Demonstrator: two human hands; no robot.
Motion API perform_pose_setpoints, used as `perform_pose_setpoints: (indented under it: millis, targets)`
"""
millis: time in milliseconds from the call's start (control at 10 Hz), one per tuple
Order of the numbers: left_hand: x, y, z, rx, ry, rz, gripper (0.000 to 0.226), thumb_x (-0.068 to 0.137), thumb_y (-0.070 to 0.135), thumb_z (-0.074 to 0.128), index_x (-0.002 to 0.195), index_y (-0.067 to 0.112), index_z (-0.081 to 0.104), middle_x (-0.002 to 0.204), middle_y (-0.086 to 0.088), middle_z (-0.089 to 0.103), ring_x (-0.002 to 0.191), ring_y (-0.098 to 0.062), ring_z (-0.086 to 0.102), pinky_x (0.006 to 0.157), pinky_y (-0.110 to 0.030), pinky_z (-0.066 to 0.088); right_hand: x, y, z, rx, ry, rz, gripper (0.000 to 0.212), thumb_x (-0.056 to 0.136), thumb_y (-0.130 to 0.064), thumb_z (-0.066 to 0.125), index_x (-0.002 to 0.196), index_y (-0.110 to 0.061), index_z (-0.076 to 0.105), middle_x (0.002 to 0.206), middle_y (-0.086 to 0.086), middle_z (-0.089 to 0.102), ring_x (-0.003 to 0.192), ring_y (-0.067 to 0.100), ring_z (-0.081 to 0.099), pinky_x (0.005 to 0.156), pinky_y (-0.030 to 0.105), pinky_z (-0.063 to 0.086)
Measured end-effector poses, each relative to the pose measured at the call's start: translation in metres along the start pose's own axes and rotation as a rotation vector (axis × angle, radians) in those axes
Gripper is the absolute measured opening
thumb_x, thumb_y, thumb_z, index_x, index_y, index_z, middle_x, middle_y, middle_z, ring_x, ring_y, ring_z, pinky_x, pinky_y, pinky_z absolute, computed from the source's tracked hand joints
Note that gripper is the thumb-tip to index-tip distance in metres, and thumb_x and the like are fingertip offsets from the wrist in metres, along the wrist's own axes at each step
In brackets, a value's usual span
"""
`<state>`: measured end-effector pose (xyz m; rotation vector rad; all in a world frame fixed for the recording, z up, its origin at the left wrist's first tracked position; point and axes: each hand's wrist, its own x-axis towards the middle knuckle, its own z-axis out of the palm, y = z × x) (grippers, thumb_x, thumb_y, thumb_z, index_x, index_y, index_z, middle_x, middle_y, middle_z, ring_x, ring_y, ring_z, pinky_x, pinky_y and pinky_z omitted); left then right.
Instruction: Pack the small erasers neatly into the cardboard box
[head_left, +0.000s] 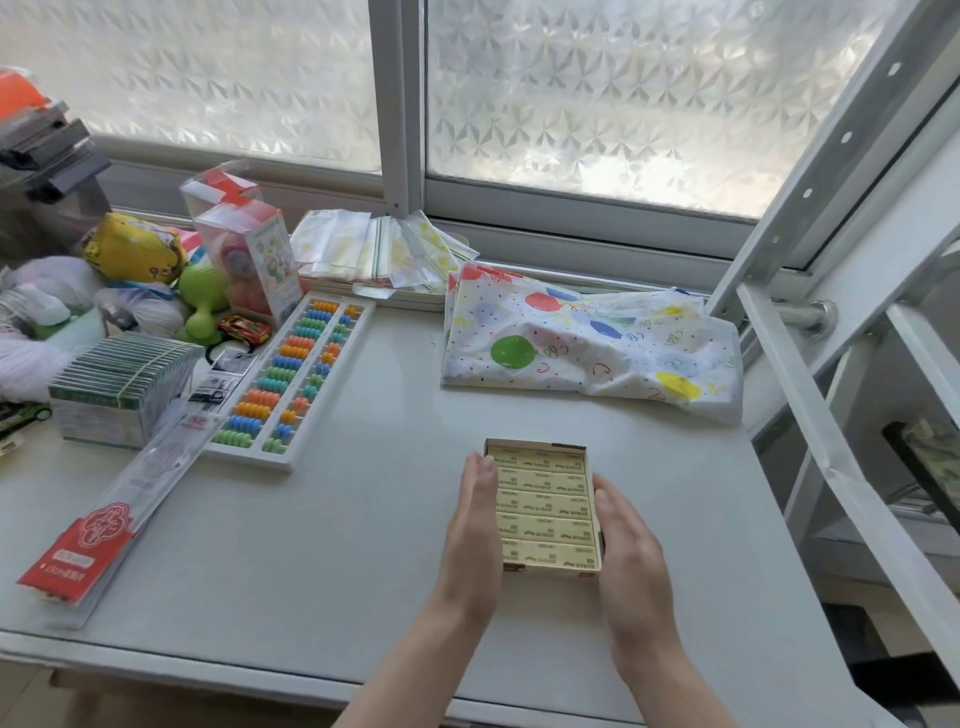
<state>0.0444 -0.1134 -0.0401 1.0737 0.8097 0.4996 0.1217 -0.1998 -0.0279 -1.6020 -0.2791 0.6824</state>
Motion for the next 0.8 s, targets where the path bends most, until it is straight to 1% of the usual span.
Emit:
perform_pose_setpoints:
  millis: [100,200,300,400,500,600,700,800]
  targets:
    - [0.001,-0.004,0.0,-0.037,0.031,0.006,0.093,0.067,0.083,0.039,0.142,0.027,0.035,0.146,0.007,0.043,0.135,-0.009,0.039,0.116,-0.043,0.026,0.0,-0.002,0.001,-0.002,0.002,0.01,0.034,0.097,-0.022,0.04,0.129,-0.02,0.05,0.107,-0.022,0.059,0.093,-0.016,0.053,0.074,-0.001,0.043]
    - [0.001,-0.003,0.0,-0.039,0.036,0.015,0.098,0.064,0.085,0.041,0.143,0.027,0.034,0.147,0.006,0.042,0.135,-0.01,0.038,0.116,-0.043,0.026,0.0,0.0,0.003,0.013,-0.003,0.007,0.035,0.097,-0.022,0.04,0.131,-0.022,0.047,0.107,-0.023,0.057,0.09,-0.018,0.051,0.071,0.003,0.042]
    - [0.001,-0.001,0.0,-0.007,0.029,0.02,0.099,0.064,0.085,0.04,0.143,0.026,0.034,0.147,0.006,0.042,0.135,-0.009,0.038,0.116,-0.041,0.025,-0.001,-0.002,0.005,0.054,0.011,-0.006,0.038,0.097,-0.019,0.04,0.134,-0.018,0.045,0.118,-0.013,0.055,0.103,-0.004,0.053,0.075,0.009,0.041]
    - [0.003,-0.004,-0.001,0.008,0.016,0.019,0.096,0.065,0.084,0.038,0.142,0.027,0.035,0.147,0.006,0.042,0.135,-0.009,0.038,0.116,-0.042,0.025,-0.002,0.0,0.006,0.071,0.027,-0.011,0.036,0.097,-0.018,0.04,0.133,-0.019,0.045,0.115,-0.016,0.058,0.1,-0.007,0.054,0.071,0.005,0.044]
    - [0.002,-0.002,-0.001,0.025,0.02,0.019,0.094,0.066,0.081,0.038,0.142,0.025,0.035,0.146,0.005,0.044,0.135,-0.011,0.04,0.116,-0.043,0.027,0.0,0.003,0.005,0.061,0.008,-0.024,0.035,0.097,-0.018,0.04,0.131,-0.021,0.047,0.099,-0.028,0.055,0.087,-0.018,0.054,0.065,-0.004,0.042]
    - [0.002,0.0,-0.001,0.049,0.02,0.032,0.086,0.073,0.072,0.037,0.141,0.021,0.037,0.142,0.002,0.048,0.132,-0.011,0.043,0.114,-0.044,0.03,0.002,0.006,0.001,0.055,-0.004,-0.016,0.034,0.097,-0.019,0.041,0.129,-0.021,0.049,0.103,-0.024,0.059,0.095,-0.012,0.054,0.074,0.008,0.045]
    - [0.002,0.004,-0.002,0.125,0.005,0.033,0.069,0.084,0.062,0.035,0.137,0.018,0.04,0.135,0.003,0.055,0.123,-0.004,0.051,0.109,-0.033,0.038,0.001,0.0,-0.002,0.038,-0.013,-0.009,0.026,0.096,-0.018,0.041,0.114,-0.028,0.058,0.103,-0.019,0.063,0.091,-0.01,0.06,0.074,0.009,0.046]
    - [-0.001,0.006,0.0,0.167,0.033,0.045,0.049,0.098,0.044,0.032,0.141,0.023,0.034,0.138,0.013,0.047,0.116,0.009,0.047,0.095,-0.009,0.035,0.002,-0.006,-0.006,0.007,-0.011,-0.007,0.023,0.096,-0.016,0.042,0.103,-0.03,0.058,0.101,-0.021,0.063,0.082,-0.015,0.061,0.067,0.001,0.045]
